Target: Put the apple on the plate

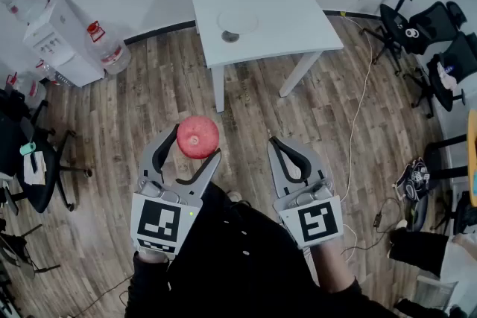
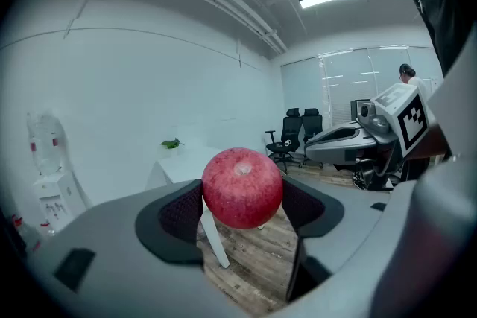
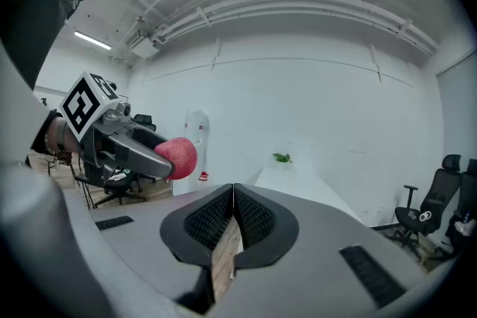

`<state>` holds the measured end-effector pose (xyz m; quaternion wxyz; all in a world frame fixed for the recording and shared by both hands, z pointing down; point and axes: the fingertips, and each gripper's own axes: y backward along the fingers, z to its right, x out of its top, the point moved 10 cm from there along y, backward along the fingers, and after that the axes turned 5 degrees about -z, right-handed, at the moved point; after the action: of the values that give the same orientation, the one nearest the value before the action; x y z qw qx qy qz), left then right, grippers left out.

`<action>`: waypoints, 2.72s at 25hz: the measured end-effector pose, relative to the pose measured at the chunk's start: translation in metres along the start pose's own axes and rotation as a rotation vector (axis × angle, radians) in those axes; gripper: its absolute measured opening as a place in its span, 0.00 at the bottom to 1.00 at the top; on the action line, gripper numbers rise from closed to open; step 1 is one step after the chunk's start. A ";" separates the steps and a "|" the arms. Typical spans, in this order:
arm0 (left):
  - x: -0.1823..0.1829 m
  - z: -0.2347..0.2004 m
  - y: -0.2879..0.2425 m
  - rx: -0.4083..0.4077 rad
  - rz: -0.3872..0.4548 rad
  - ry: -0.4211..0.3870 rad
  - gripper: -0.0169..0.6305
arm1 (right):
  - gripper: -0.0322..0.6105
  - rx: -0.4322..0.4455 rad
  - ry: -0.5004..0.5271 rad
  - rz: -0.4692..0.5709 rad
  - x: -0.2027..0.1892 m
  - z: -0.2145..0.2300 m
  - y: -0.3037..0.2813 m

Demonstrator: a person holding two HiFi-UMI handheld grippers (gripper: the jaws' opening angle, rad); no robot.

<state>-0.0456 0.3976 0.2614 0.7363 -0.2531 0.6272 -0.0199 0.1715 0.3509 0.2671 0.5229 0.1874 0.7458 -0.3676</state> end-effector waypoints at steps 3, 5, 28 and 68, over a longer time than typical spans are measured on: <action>-0.001 0.002 0.000 -0.007 0.000 -0.002 0.56 | 0.11 0.000 0.003 0.003 -0.001 -0.002 0.001; -0.003 0.003 -0.001 -0.019 0.018 -0.033 0.56 | 0.11 0.002 0.002 0.002 -0.001 -0.002 0.002; 0.005 0.024 -0.002 -0.016 0.024 -0.013 0.56 | 0.12 -0.027 -0.045 0.014 -0.013 0.006 0.023; 0.070 -0.088 -0.173 -0.120 0.024 -0.053 0.56 | 0.12 -0.107 -0.077 -0.054 0.024 0.120 -0.113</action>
<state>-0.0627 0.1923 0.2589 0.7363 -0.2897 0.6106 0.0336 0.1641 0.1843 0.2636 0.5504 0.1247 0.7484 -0.3485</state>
